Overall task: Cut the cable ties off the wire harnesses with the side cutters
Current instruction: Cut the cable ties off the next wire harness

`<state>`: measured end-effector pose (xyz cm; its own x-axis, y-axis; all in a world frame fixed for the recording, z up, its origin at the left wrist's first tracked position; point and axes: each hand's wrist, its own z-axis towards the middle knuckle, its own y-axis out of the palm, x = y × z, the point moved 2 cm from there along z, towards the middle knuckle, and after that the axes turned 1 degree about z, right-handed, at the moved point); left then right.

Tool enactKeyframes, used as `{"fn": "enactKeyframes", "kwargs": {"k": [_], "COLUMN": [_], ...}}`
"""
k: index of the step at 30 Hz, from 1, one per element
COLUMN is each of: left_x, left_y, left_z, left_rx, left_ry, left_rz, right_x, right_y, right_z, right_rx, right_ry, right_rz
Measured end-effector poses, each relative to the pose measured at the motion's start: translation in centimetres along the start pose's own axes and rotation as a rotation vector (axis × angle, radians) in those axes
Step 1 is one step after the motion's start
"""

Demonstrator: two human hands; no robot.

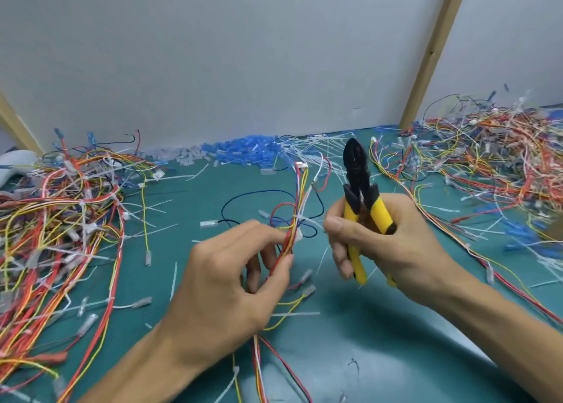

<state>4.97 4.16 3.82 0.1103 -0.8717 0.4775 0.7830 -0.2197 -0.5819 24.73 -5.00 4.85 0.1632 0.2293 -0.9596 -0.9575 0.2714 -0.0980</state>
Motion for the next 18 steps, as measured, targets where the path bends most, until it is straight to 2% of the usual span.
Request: {"fn": "enactKeyframes", "kwargs": {"k": [4,9,14,18], "left_x": [0.0,0.7,0.6,0.1], "left_y": [-0.4,-0.6,0.2,0.8], "left_z": [0.0,-0.1,-0.2,-0.3], "left_rx": [-0.014,0.215,0.074,0.028], "left_ry": [-0.021,-0.018,-0.027,-0.025], "left_rz": [0.046,0.189,0.162,0.001], "right_x": [-0.2,-0.4,-0.1,-0.2], "right_y": [0.4,0.8,1.1,1.4], "right_z": [-0.2,-0.5,-0.7,-0.8], "right_rx": [-0.064,-0.106,-0.171,-0.255], "right_ry": [0.025,0.020,0.015,0.054], "right_rz": [-0.013,0.017,-0.036,0.098]}}
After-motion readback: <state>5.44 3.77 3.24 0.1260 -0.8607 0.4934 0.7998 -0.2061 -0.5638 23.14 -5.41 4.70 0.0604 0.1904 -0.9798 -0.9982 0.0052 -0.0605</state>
